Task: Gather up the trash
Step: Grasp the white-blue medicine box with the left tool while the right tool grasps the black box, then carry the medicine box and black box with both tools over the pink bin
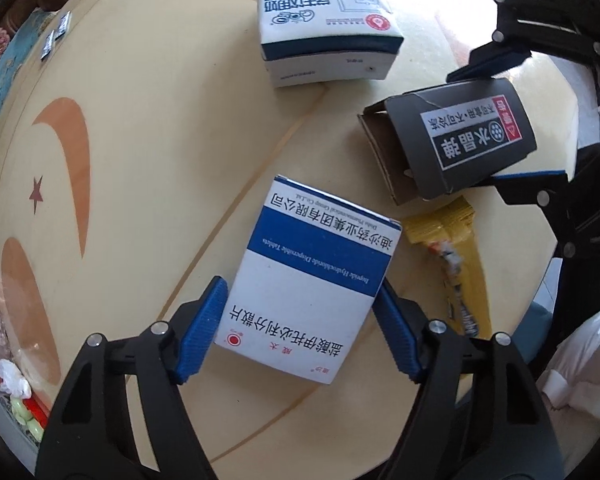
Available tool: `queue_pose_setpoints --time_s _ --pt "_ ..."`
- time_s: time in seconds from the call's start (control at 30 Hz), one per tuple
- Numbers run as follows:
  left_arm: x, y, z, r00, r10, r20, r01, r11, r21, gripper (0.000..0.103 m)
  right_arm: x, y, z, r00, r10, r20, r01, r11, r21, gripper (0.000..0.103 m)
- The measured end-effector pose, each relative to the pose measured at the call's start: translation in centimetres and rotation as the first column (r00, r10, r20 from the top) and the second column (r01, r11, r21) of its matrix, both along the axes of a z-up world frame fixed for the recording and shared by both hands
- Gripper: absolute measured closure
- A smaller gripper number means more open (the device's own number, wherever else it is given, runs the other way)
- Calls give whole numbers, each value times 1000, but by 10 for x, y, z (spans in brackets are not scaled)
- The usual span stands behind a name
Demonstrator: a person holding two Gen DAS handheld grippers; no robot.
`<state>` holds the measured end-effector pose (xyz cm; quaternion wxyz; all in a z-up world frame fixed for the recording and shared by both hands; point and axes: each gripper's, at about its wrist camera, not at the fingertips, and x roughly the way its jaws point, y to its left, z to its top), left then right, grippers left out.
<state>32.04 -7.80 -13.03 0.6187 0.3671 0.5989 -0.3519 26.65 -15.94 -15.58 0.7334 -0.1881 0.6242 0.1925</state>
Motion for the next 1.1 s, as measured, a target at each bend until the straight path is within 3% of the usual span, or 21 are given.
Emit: queue_pose_setpoints --time_s 0.13,0.37,0.63,0.83,1.1 --pt "1 4 1 996 89 22 -89 996 12 31 -5 -2 1 1000 -28 -1 28 1000 1 45" --pt "18 30 9 963 267 31 -267 963 20 32 -3 -11 28 993 -105 46 105 994 1 45" --pt "6 47 52 947 312 73 -311 950 -31 32 -15 -14 66 983 -160 89 159 987 17 45" --pt "-26 58 97 939 327 107 -320 944 -83 32 -46 -11 100 975 -165 145 161 986 44 45" --pt "-109 69 127 935 322 149 -304 944 -130 32 -106 3 145 960 -158 232 147 987 64 48"
